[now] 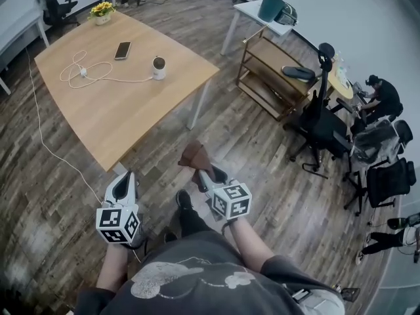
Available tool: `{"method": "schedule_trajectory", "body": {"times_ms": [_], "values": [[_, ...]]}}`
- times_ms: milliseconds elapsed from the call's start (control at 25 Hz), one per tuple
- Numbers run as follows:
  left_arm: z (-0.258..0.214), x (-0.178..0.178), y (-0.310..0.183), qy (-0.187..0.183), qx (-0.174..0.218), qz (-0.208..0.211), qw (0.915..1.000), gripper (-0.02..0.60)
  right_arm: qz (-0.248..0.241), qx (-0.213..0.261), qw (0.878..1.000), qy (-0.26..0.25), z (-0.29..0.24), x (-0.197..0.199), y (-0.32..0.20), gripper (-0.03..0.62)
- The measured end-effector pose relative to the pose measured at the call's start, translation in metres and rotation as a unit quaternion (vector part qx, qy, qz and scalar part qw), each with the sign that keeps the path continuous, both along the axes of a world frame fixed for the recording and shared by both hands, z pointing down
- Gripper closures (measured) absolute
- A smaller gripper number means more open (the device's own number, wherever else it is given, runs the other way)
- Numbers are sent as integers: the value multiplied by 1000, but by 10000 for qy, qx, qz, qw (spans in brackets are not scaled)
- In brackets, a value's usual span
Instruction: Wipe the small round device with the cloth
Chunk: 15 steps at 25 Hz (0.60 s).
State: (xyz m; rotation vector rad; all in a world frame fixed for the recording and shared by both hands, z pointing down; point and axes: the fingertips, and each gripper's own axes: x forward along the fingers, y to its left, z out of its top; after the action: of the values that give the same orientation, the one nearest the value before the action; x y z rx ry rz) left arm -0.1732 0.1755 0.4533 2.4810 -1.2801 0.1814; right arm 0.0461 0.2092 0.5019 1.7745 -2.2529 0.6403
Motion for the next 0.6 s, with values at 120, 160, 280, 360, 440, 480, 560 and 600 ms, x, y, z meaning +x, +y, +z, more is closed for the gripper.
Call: {"method": "schedule_trajectory", "body": {"times_ms": [120, 160, 280, 360, 440, 480, 560, 600], "values": [[-6, 6, -25, -37, 84, -138, 9999, 563, -121, 105, 9998, -79, -5, 2, -32, 513], [-8, 9, -34, -68, 107, -191, 9997, 563, -173, 128, 9997, -103, -7, 3, -43, 513], [-11, 18, -61, -160, 146, -307, 9993, 563, -307, 202, 9992, -170, -13, 8, -77, 513], [-12, 24, -79, -198, 139, -346, 9991, 563, -393, 257, 9987, -197, -16, 13, -99, 513], [-13, 32, -96, -225, 124, -400, 9989, 563, -439, 251, 9985, -226, -16, 23, -118, 513], [-14, 37, -104, -220, 118, -431, 9988, 563, -450, 232, 9984, -244, -16, 28, -126, 513], [-17, 48, -119, -199, 132, -477, 9986, 563, -495, 202, 9982, -284, -14, 39, -143, 513], [-17, 53, -126, -207, 150, -498, 9984, 563, -541, 187, 9979, -301, -13, 44, -151, 513]]}}
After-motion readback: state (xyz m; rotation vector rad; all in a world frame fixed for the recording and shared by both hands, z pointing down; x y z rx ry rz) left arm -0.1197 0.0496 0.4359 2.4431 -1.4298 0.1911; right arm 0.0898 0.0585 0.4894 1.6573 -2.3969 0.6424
